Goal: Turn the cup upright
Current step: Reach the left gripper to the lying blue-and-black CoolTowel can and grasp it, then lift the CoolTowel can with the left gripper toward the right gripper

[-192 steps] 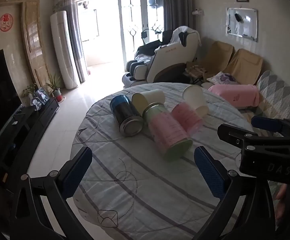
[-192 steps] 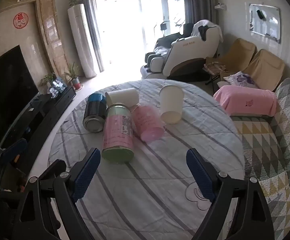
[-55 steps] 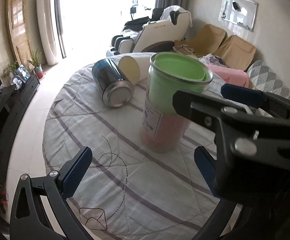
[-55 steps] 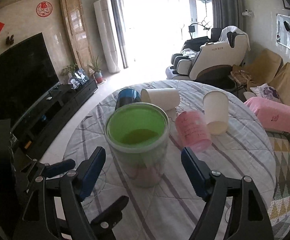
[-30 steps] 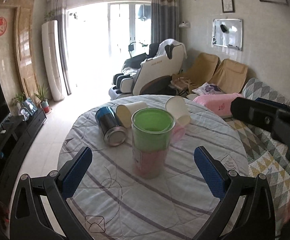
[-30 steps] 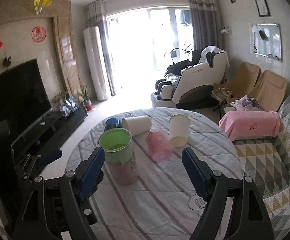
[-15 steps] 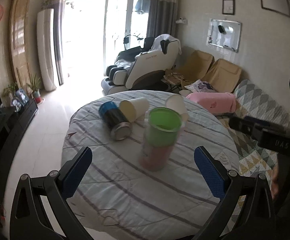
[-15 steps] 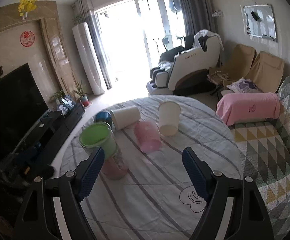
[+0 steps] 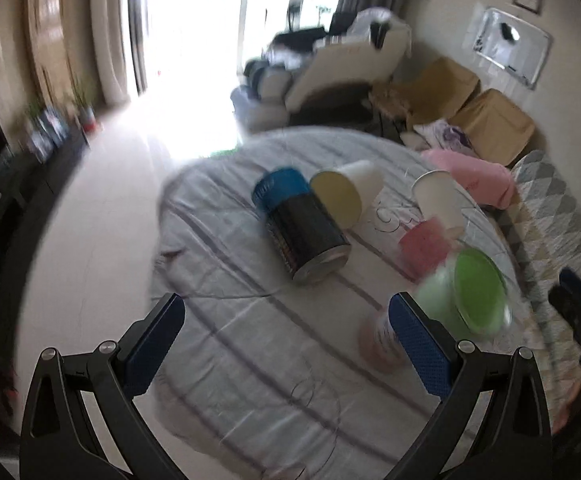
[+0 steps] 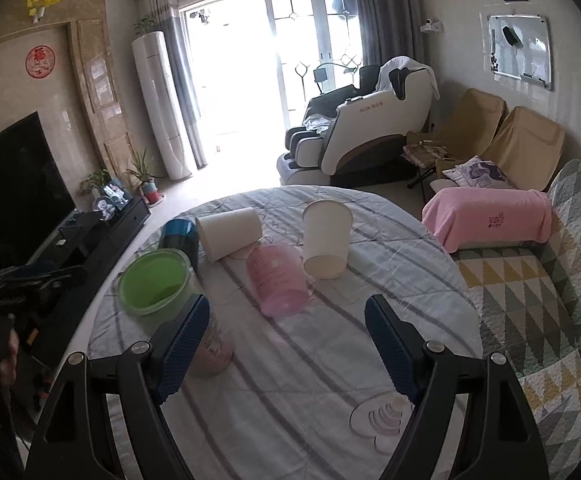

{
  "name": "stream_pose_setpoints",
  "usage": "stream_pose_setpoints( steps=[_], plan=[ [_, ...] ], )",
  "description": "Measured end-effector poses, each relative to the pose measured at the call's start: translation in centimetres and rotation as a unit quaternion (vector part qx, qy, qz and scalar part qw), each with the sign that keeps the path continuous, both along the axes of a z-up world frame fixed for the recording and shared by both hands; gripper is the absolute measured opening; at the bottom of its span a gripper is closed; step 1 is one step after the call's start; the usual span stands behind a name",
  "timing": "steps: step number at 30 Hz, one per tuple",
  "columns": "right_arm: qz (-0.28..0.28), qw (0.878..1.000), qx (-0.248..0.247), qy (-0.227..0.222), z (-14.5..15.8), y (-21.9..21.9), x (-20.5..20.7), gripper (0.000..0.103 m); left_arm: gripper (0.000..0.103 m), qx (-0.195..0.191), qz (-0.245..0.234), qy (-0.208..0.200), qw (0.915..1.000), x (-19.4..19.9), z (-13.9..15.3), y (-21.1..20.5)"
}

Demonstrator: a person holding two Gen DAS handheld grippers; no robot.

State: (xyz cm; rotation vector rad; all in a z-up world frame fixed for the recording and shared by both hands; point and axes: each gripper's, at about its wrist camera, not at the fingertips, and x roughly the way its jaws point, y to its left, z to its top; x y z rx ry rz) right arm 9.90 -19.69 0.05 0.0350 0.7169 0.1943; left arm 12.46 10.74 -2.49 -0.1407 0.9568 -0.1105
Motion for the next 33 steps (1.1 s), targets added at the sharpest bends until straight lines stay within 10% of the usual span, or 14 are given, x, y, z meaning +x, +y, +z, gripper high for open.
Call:
stream_pose_setpoints(
  steps=[6, 24, 33],
  plan=[
    [0.001, 1.000, 0.004, 0.010, -0.7, -0.2, 2.4, 0.081, 0.103, -0.063, 0.003, 0.102, 0.9928, 6.5, -4.8, 0.1],
    [0.025, 0.999, 0.006, 0.040, -2.8, 0.5, 5.3, 0.081, 0.103, -0.129, 0.012, 0.155, 0.9795, 11.9, -10.0, -2.3],
    [0.014, 0.998, 0.011, 0.060, -4.2, -0.1, 6.5, 0.081, 0.074, -0.118, -0.013, 0.137, 0.9835, 11.3, -9.2, -2.4]
  ],
)
